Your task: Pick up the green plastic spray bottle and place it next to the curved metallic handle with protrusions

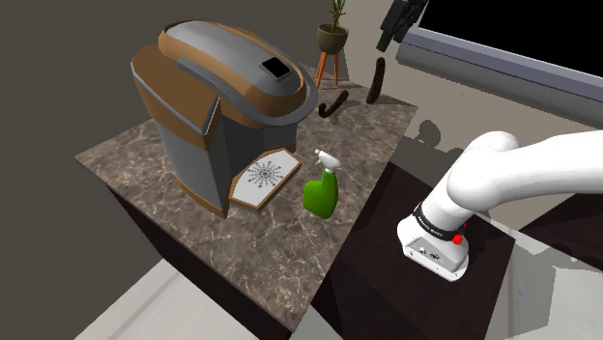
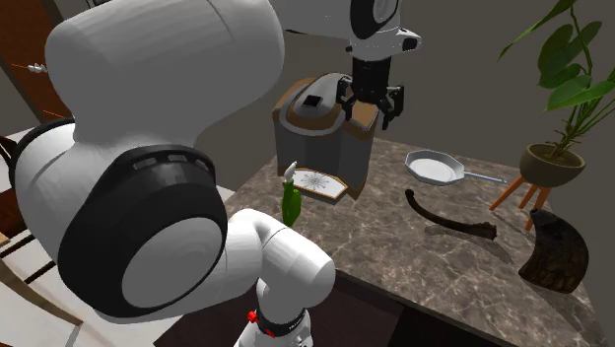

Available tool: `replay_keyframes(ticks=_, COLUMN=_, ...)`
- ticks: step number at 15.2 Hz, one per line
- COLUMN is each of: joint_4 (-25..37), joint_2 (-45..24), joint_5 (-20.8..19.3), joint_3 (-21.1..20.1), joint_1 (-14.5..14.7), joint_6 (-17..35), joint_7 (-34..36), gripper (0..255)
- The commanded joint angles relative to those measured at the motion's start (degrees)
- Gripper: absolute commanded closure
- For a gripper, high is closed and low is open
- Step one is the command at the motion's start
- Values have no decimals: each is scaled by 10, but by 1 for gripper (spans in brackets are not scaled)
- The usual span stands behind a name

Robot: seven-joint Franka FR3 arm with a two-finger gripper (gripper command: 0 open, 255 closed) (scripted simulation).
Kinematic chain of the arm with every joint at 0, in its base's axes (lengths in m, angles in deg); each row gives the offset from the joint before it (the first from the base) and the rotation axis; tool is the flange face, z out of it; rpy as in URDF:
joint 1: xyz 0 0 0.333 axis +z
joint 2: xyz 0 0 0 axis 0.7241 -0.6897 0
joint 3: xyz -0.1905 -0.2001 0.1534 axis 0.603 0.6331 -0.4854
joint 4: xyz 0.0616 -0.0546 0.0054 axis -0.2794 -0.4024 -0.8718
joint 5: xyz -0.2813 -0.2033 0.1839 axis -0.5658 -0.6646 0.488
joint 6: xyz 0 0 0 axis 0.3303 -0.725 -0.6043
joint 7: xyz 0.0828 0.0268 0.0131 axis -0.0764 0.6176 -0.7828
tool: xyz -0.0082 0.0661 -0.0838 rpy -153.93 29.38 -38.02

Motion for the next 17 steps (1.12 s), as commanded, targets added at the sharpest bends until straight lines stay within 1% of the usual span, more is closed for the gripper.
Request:
replay_keyframes(ticks=1, joint_4=0, joint_2=0, joint_5=0, joint_3=0, joint_1=0, joint_6=0, joint_7=0, gripper=0)
replay_keyframes(ticks=10, joint_4=-137, joint_2=56, joint_5=68, joint_3=-88, joint_1=27, joint_6=62, joint_7=101, gripper=0)
replay_keyframes(ticks=17, joint_4=-213, joint_2=63, joint_5=138, joint_3=-169, joint_1=63, joint_6=121, joint_7=182, gripper=0)
